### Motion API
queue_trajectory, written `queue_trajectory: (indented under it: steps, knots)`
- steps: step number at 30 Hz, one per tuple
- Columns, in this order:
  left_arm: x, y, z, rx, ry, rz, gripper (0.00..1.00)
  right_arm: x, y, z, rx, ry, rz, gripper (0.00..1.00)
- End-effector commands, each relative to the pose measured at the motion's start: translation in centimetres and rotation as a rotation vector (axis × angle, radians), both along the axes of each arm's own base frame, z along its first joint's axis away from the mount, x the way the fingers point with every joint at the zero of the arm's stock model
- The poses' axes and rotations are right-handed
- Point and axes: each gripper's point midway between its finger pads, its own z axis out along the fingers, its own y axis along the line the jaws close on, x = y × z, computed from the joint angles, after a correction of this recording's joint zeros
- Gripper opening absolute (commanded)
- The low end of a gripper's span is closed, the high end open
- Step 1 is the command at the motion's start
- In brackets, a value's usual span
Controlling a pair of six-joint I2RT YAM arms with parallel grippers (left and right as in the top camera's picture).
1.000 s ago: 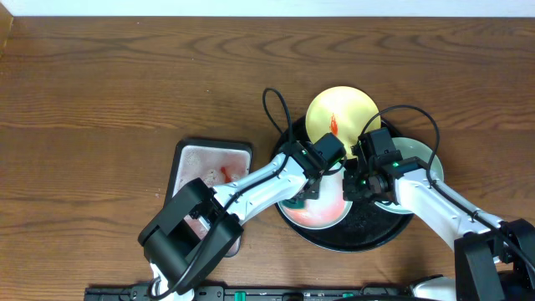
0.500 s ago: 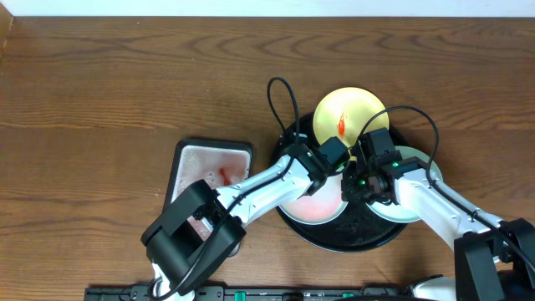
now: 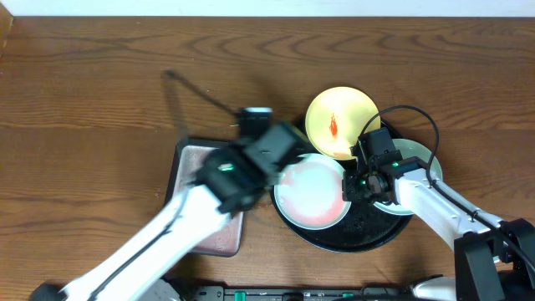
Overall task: Clean dirty plates on tray and stack at the side
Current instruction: 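Return the sponge to the soapy tray with left gripper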
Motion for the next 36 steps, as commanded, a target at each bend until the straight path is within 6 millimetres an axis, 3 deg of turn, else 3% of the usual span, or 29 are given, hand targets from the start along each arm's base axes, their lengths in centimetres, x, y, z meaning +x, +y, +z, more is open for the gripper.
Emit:
queue_trajectory:
  steps: [1, 4, 11, 13, 15, 17, 23, 30, 34, 36]
  knots:
    - [-0.6, 5.1, 1.3, 0.024, 0.008, 0.104, 0.08, -0.9, -2.0, -1.1, -0.111, 0.028, -0.005, 0.01]
    - [-1.5, 8.4, -0.4, 0.026, 0.092, 0.16, 0.08, -0.2, -1.7, 0.8, -0.101, -0.02, -0.004, 0.01]
    - [-2.3, 11.1, -6.4, 0.026, 0.224, 0.249, 0.08, 1.3, -2.7, 7.2, -0.204, -0.198, -0.023, 0.01]
    - [-2.4, 11.4, -7.7, 0.015, 0.249, 0.248, 0.14, 1.2, -2.8, 9.0, -0.247, -0.254, -0.003, 0.01]
    - [-2.4, 11.4, -8.7, -0.005, 0.265, 0.237, 0.27, 1.1, -3.2, 10.5, -0.307, -0.306, 0.006, 0.01]
    - [-2.4, 11.5, -9.0, -0.019, 0.272, 0.247, 0.32, 1.0, -3.6, 11.8, -0.36, -0.35, 0.013, 0.01]
    - [-2.4, 10.8, -8.1, -0.054, 0.261, 0.154, 0.42, 1.4, -3.9, 15.0, -0.467, -0.467, 0.03, 0.01]
    - [-3.6, 10.9, -3.9, -0.128, 0.127, 0.122, 0.64, 1.4, -3.0, 18.8, -0.673, -0.618, 0.161, 0.01]
    - [-4.3, 11.1, -2.0, -0.163, 0.048, 0.115, 0.72, 0.6, -2.2, 20.6, -0.775, -0.694, 0.228, 0.01]
    - [-4.4, 11.2, -1.4, -0.174, 0.021, 0.112, 0.81, 0.1, -1.5, 21.2, -0.807, -0.727, 0.27, 0.01]
